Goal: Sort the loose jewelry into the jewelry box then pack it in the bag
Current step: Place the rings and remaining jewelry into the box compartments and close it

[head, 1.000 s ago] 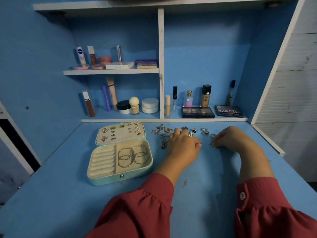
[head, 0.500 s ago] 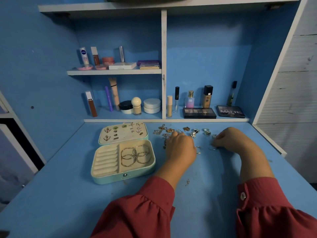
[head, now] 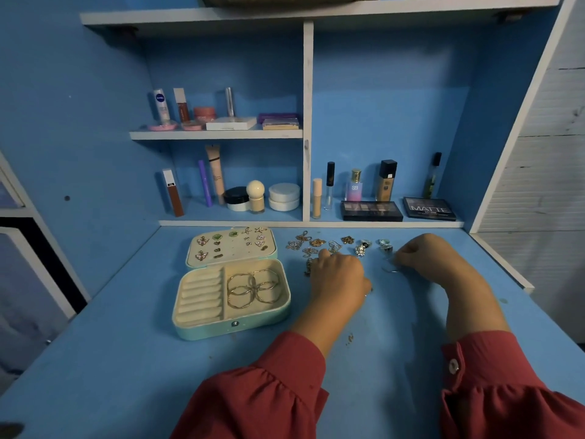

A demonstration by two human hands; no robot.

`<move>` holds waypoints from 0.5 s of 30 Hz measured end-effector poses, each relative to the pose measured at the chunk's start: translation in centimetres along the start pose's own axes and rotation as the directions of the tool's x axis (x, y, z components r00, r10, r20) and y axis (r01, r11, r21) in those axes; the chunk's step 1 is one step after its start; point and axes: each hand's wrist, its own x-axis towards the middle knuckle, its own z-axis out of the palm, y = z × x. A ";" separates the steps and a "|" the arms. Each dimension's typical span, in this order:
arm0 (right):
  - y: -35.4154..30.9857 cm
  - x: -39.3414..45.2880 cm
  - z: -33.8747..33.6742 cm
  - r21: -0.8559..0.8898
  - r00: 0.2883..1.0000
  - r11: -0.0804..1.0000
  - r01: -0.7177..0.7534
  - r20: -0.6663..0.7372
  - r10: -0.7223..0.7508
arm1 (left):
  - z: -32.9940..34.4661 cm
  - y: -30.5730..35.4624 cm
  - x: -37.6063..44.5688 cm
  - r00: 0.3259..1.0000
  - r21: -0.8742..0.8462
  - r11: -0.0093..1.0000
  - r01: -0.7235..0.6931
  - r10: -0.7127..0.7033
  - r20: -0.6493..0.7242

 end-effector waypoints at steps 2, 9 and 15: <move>-0.2 0.0 0.1 0.014 1.000 1.000 0.007 -0.009 -0.007 | -0.6 -0.7 0.0 1.000 -0.035 0.999 -0.002 0.001 -0.028; -1.4 0.1 1.3 0.112 0.996 0.990 0.081 -0.036 -0.077 | -4.0 -6.5 -1.2 0.984 -0.304 0.952 0.029 -0.080 -0.159; -4.3 -0.6 3.7 0.202 0.982 0.961 0.189 -0.014 -0.190 | -7.4 -13.2 -3.4 0.967 -0.328 0.943 0.053 -0.130 -0.218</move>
